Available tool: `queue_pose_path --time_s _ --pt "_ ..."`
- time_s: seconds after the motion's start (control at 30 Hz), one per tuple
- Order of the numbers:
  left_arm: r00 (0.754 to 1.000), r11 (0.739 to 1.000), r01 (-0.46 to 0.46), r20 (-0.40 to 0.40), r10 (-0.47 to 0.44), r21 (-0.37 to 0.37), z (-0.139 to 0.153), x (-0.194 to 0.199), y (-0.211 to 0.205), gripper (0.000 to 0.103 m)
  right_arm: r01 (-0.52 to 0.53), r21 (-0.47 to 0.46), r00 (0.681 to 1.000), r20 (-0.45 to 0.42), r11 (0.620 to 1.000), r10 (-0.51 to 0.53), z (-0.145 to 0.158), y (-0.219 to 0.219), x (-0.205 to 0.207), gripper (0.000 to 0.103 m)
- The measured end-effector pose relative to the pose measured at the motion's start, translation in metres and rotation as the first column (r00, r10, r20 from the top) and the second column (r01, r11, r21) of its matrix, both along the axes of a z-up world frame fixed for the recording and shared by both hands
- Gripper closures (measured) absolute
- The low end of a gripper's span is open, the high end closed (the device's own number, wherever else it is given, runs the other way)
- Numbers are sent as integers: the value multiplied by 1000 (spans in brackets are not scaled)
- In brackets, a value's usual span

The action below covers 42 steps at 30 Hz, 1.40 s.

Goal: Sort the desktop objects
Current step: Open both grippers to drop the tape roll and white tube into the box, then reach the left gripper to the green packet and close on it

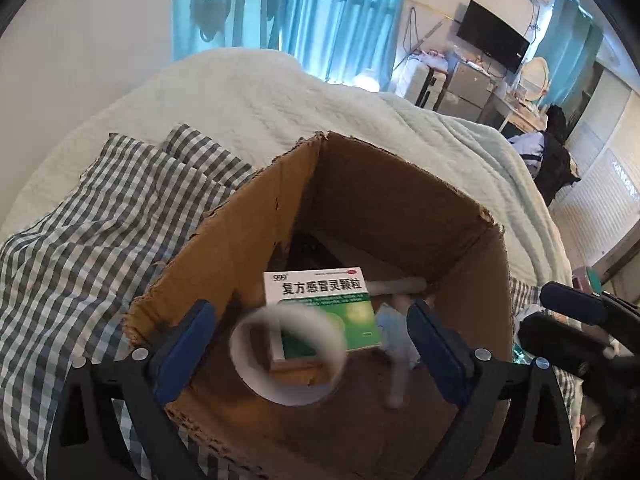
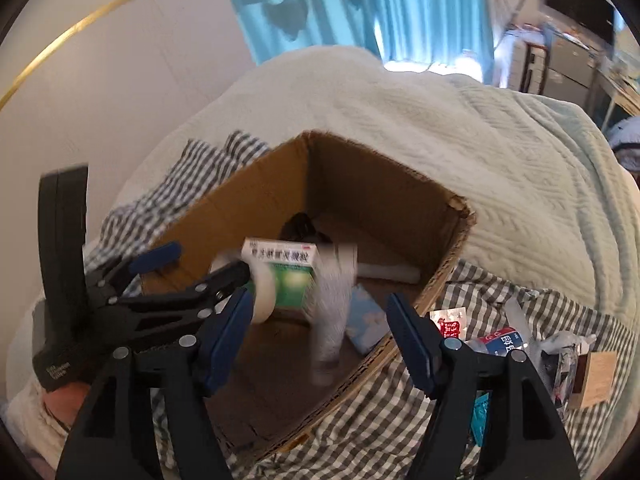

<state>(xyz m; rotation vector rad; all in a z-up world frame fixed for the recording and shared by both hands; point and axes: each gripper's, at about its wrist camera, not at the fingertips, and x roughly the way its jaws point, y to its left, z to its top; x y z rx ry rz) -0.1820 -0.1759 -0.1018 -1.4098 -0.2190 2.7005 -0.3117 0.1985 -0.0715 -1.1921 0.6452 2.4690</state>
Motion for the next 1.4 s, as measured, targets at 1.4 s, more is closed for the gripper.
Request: queue_pose_path --time_s 1.4 --pt "707 725 688 197 -680 32 -140 168 289 29 473 38 866 164 880 -472 -106 54 308 33"
